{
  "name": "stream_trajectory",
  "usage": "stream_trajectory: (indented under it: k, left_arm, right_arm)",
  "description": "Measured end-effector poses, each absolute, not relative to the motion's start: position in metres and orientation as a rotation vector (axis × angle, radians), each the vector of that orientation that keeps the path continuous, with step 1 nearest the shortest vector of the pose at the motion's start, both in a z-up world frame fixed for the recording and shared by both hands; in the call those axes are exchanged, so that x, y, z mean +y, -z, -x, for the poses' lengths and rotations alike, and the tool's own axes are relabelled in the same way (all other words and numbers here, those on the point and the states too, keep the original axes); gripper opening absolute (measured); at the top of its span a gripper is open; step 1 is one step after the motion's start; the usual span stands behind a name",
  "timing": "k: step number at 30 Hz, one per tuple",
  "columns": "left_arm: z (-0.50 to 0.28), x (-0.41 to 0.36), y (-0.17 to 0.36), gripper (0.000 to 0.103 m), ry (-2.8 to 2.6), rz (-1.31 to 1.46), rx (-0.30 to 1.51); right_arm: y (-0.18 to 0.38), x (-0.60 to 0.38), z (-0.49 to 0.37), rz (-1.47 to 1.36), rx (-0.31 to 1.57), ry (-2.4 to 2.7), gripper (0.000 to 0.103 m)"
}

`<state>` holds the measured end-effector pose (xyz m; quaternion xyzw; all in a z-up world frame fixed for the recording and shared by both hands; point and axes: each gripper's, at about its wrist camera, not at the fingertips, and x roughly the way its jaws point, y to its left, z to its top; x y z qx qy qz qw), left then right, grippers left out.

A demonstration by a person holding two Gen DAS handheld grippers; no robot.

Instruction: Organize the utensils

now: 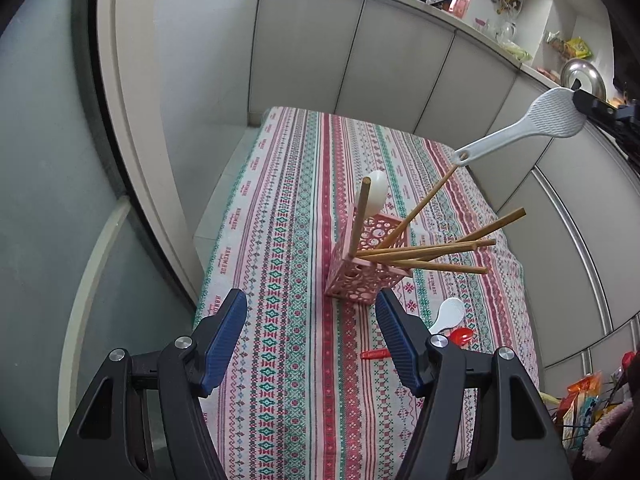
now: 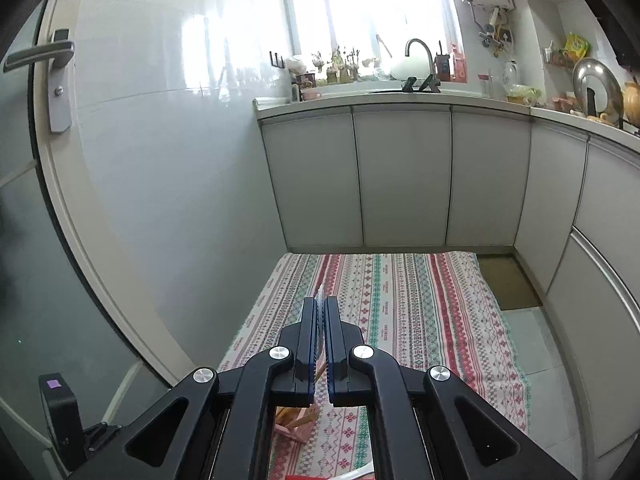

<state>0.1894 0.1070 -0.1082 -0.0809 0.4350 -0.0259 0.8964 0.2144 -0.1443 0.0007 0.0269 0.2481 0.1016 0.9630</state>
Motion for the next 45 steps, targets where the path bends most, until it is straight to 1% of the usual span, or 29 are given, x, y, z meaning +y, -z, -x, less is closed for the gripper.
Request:
stream_trajectory:
  k: [9,14,21,28,30,34,37,38,39,41,45]
  left_arm:
    - [-0.195,0.116,0.114,0.069,0.043,0.173,0.917]
    - [-0.198,0.116,0.119,0.069,0.036,0.166,0.936]
    - [-0.199,0.111,0.123,0.069,0.045,0.151,0.948]
    - [-0.199,0.109,0.123,0.069,0.046,0.148,0.949]
    - [-0.200,0.107,0.123,0.069,0.048,0.145,0.947]
    - [-0.200,0.102,0.123,0.069,0.052,0.137,0.945]
    - [-0.199,0.098,0.123,0.069,0.057,0.129,0.949]
    - [-0.199,0.097,0.123,0.069,0.059,0.126,0.950]
    - [-0.198,0.096,0.123,0.069,0.062,0.123,0.950]
    - [-0.196,0.093,0.124,0.069,0.067,0.115,0.953]
    - [-0.193,0.081,0.127,0.069,0.088,0.088,0.964]
  right_arm:
    - [0.045,-0.096,-0.244,0.149,0.580,-0.115,0.003]
    - [0.063,-0.085,-0.256,0.211,0.628,-0.078,0.003]
    - [0.082,-0.079,-0.265,0.221,0.677,-0.095,0.004]
    - [0.080,-0.089,-0.263,0.110,0.703,-0.191,0.006]
    - [0.074,-0.093,-0.259,0.090,0.696,-0.199,0.013]
    - [0.057,-0.103,-0.244,0.079,0.673,-0.204,0.014]
    - [0.045,-0.118,-0.231,0.063,0.667,-0.210,0.018]
    - [0.042,-0.122,-0.226,0.058,0.667,-0.211,0.023]
    - [0.040,-0.129,-0.221,0.050,0.666,-0.211,0.034]
    - [0.037,-0.142,-0.211,0.028,0.659,-0.218,0.045]
    - [0.040,-0.173,-0.197,-0.005,0.689,-0.206,0.046]
